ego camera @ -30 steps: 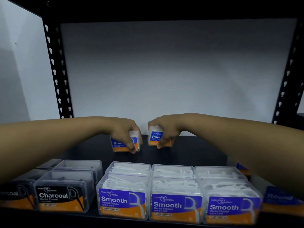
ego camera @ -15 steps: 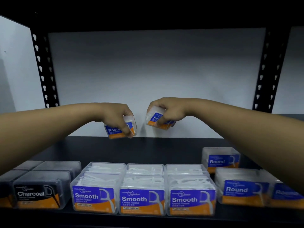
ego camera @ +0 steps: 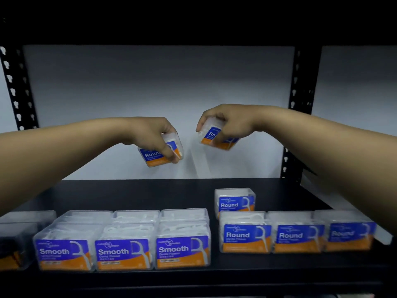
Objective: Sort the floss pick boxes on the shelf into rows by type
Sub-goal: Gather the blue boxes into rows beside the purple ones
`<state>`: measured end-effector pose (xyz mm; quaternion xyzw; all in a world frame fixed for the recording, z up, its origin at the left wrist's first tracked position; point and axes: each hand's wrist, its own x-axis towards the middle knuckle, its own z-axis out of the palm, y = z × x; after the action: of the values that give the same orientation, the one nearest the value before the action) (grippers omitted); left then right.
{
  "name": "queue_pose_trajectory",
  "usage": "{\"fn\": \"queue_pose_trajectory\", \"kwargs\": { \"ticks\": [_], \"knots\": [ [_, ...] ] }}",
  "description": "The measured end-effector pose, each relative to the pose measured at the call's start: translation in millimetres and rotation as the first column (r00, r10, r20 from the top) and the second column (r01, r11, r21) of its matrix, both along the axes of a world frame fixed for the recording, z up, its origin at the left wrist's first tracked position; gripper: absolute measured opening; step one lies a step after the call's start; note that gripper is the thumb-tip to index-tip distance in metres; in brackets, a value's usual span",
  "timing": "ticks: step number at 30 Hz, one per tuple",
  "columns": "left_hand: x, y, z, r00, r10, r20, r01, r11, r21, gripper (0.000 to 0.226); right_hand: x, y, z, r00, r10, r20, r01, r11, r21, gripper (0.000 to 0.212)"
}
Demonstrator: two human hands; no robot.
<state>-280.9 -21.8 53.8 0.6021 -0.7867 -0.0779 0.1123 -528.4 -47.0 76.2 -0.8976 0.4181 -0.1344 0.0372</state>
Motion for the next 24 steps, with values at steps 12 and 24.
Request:
{"fn": "queue_pose_trajectory", "kwargs": {
  "ticks": [12,24],
  "knots": [
    [-141,0,2,0.993,-0.112,-0.028,0.111,0.993,-0.038,0.044,-98,22,5,0.909,-0.314,-0.273,0.334,0.942,0.03,0.035],
    [-225,-9,-30,0.98,-0.172,0.103,0.172,0.985,0.015,0.046,-126,40,-23,0.637,-0.434,-0.637,0.485,0.868,-0.106,0.057]
  ]
}}
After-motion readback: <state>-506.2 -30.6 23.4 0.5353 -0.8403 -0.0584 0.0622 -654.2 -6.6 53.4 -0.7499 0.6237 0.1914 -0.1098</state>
